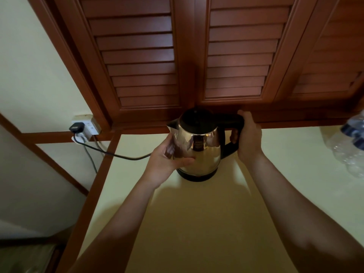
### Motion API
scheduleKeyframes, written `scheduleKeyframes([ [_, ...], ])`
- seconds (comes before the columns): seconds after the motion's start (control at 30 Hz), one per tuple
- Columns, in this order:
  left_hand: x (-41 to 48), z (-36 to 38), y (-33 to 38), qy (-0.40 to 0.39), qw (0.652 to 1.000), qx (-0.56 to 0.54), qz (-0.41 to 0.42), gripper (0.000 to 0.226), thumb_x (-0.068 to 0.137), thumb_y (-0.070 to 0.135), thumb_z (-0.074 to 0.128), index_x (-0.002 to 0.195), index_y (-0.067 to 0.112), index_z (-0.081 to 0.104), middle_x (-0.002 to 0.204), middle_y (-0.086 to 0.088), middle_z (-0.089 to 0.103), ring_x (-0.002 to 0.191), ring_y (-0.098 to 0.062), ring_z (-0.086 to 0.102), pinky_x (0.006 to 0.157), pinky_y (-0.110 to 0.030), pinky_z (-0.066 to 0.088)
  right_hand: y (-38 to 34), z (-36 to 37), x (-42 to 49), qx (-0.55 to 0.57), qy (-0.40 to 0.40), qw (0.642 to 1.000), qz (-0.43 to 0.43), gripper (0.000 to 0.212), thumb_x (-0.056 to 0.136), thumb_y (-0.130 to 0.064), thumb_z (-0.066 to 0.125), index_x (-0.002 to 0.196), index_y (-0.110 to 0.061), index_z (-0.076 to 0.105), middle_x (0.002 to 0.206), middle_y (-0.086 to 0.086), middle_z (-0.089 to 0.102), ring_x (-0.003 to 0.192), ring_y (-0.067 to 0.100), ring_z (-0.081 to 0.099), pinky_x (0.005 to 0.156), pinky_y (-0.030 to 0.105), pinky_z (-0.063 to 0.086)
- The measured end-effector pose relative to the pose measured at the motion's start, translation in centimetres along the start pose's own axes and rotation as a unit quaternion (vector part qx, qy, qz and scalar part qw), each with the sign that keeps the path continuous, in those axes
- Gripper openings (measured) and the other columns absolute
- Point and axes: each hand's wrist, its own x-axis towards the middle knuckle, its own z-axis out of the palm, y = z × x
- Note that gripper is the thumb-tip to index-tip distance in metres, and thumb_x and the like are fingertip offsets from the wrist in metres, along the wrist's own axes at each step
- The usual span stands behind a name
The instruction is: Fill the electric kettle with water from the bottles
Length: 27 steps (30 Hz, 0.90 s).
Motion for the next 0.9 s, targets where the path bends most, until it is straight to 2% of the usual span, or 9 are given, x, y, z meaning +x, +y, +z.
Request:
scheduleKeyframes([
  [0.13, -0.2, 0.2, -0.7, 0.001, 1.000, 0.001, 0.002, 0.094, 0.074, -0.008, 0.082, 0.154, 0.017, 0.038, 0.144, -0.001, 0.060, 0.135, -0.014, 0.054, 0.113, -0.035, 0.044, -0.5, 0.2, -0.6, -0.093, 0.018, 0.993, -0.071, 0.047, 0.091, -0.048, 0.052, 0.077, -0.004, 0.063, 0.074, 0.015, 0.065, 0.073, 0.028, 0.063, 0.074, 0.039, 0.049],
  [0.2, -0.3, 0.2, -1.0, 0.007, 1.000, 0.004, 0.004, 0.093, 0.076, -0.006, 0.082, 0.154, 0.016, 0.036, 0.145, -0.003, 0.058, 0.137, -0.017, 0.052, 0.116, -0.039, 0.041, -0.9, 0.4, -1.2, -0.092, -0.009, 0.993, -0.070, 0.045, 0.091, -0.049, 0.052, 0.088, -0.007, 0.065, 0.089, 0.013, 0.067, 0.087, 0.026, 0.064, 0.082, 0.037, 0.047],
  [0.3, -0.3, 0.1, -1.4, 0.011, 1.000, 0.014, 0.003, 0.092, 0.077, 0.000, 0.084, 0.154, 0.015, 0.037, 0.146, -0.002, 0.058, 0.138, -0.018, 0.051, 0.118, -0.046, 0.037, -1.3, 0.3, -1.4, -0.067, -0.026, 0.997, -0.032, 0.026, 0.091, -0.041, 0.056, 0.080, -0.019, 0.063, 0.080, -0.001, 0.062, 0.082, 0.016, 0.058, 0.079, 0.032, 0.044],
  [0.4, 0.0, -0.1, -1.8, 0.020, 0.999, 0.027, 0.001, 0.091, 0.076, 0.005, 0.086, 0.153, 0.016, 0.039, 0.146, 0.001, 0.058, 0.137, -0.017, 0.052, 0.117, -0.046, 0.039, -1.5, 0.3, -1.2, -0.072, -0.033, 0.997, -0.018, 0.020, 0.090, -0.038, 0.058, 0.078, -0.022, 0.063, 0.076, -0.007, 0.060, 0.082, 0.013, 0.056, 0.078, 0.032, 0.043],
  [0.63, 0.4, -0.6, -1.9, 0.022, 0.999, 0.031, -0.003, 0.089, 0.076, 0.008, 0.087, 0.151, 0.022, 0.042, 0.141, 0.004, 0.061, 0.135, -0.014, 0.054, 0.114, -0.038, 0.043, -1.6, 0.9, -0.8, -0.119, -0.039, 0.992, -0.015, 0.034, 0.076, -0.051, 0.064, 0.083, -0.018, 0.068, 0.088, 0.001, 0.066, 0.098, 0.024, 0.063, 0.091, 0.043, 0.047],
  [0.7, 0.2, -0.5, -1.8, 0.025, 0.998, 0.057, -0.004, 0.088, 0.076, 0.018, 0.089, 0.150, 0.026, 0.044, 0.139, 0.005, 0.063, 0.133, -0.015, 0.055, 0.110, -0.035, 0.045, -1.8, 0.6, -0.7, -0.130, -0.041, 0.991, -0.016, 0.034, 0.080, -0.052, 0.065, 0.088, -0.018, 0.068, 0.091, -0.001, 0.068, 0.100, 0.024, 0.063, 0.086, 0.038, 0.048],
  [0.77, -0.9, 0.1, -1.6, 0.070, 0.993, 0.096, -0.006, 0.079, 0.076, 0.032, 0.089, 0.145, 0.031, 0.050, 0.131, 0.012, 0.067, 0.126, -0.006, 0.059, 0.104, -0.025, 0.048, -1.5, -0.1, -1.7, -0.170, -0.042, 0.984, -0.028, 0.040, 0.086, -0.055, 0.063, 0.106, -0.021, 0.065, 0.104, -0.005, 0.065, 0.103, 0.016, 0.060, 0.080, 0.026, 0.044],
  [0.83, -3.3, 1.0, -1.3, 0.144, 0.980, 0.139, -0.018, 0.064, 0.078, 0.043, 0.085, 0.134, 0.031, 0.058, 0.121, 0.017, 0.070, 0.116, 0.002, 0.062, 0.096, -0.020, 0.052, -1.0, -1.5, -4.2, -0.208, -0.027, 0.976, -0.055, 0.045, 0.091, -0.056, 0.057, 0.123, -0.025, 0.055, 0.118, -0.009, 0.059, 0.108, 0.008, 0.056, 0.079, 0.017, 0.040],
  [0.9, -7.4, 1.6, -1.3, 0.179, 0.970, 0.160, -0.046, 0.040, 0.079, 0.048, 0.082, 0.113, 0.034, 0.064, 0.110, 0.019, 0.070, 0.103, 0.003, 0.065, 0.089, -0.026, 0.056, 0.4, -4.2, -7.8, -0.227, -0.023, 0.970, -0.082, 0.037, 0.094, -0.048, 0.057, 0.123, -0.026, 0.055, 0.116, -0.009, 0.061, 0.102, 0.005, 0.057, 0.076, 0.013, 0.043],
])
